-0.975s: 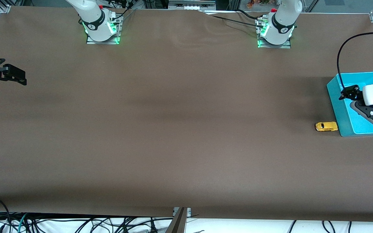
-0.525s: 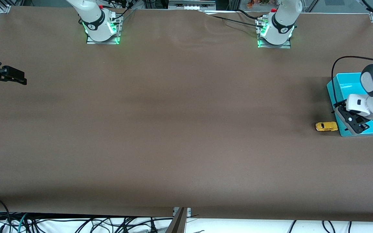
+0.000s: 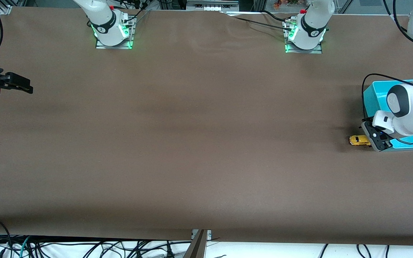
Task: Wind and store yellow beetle car
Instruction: 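Lower the open left gripper onto the car beside the bin, then close the left gripper on the car and lift it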
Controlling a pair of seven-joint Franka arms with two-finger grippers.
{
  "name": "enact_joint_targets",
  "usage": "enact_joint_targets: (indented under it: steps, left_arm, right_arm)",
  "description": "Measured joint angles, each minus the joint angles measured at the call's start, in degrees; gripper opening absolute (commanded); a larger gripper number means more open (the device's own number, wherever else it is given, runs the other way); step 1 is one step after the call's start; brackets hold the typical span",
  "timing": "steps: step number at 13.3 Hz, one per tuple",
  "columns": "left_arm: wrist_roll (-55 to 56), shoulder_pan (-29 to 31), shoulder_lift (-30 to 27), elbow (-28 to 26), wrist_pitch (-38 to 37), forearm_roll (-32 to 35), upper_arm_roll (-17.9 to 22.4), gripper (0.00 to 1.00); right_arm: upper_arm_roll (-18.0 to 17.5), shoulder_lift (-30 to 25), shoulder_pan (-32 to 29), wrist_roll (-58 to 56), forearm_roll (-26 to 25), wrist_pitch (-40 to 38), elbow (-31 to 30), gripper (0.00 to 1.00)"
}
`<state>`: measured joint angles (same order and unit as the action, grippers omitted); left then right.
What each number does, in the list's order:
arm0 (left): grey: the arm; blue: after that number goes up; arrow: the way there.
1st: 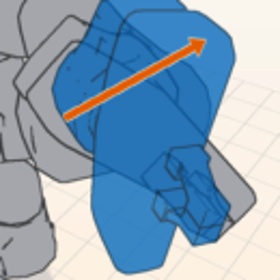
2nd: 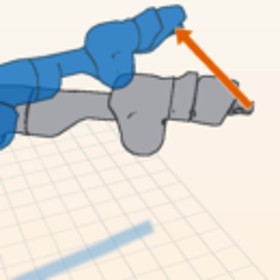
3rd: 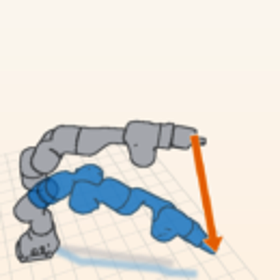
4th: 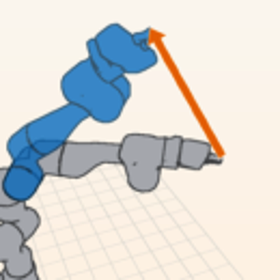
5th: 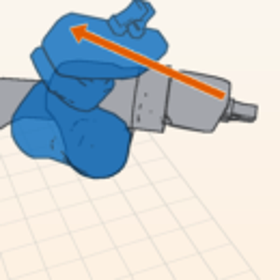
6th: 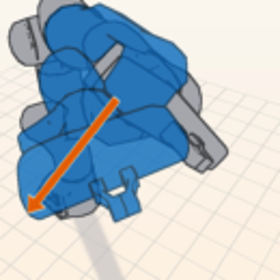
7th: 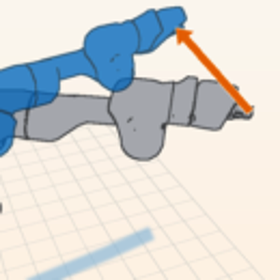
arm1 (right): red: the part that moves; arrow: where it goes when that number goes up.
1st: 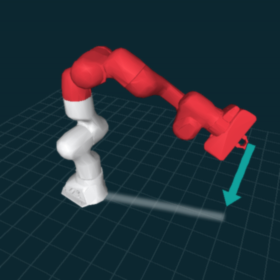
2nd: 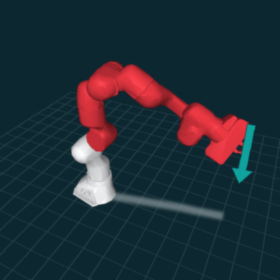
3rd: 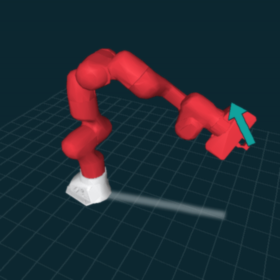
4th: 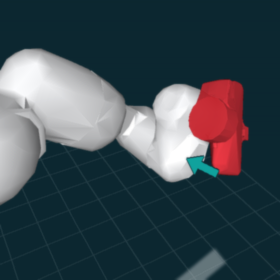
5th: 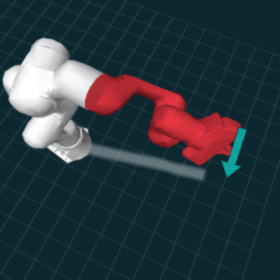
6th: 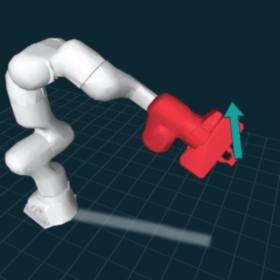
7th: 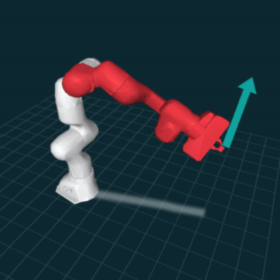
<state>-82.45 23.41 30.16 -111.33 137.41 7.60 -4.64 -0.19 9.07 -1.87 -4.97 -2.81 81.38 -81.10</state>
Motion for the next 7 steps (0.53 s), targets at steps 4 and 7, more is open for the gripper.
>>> enact_joint_targets:
  steps: [4,7]
  left_arm:
    - [-3.9,0.98,1.66,0.0,2.8,0.01,0.0,0.34]
    - [-5.74,1.18,1.87,0.01,3.06,0.01,-0.05,0.14]
  right_arm:
    - [-0.01,0.34,0.07,0.0,0.0,0.05,-0.12,1.0]
    - [-0.01,0.45,0.07,0.0,0.0,0.09,-0.12,1.0]
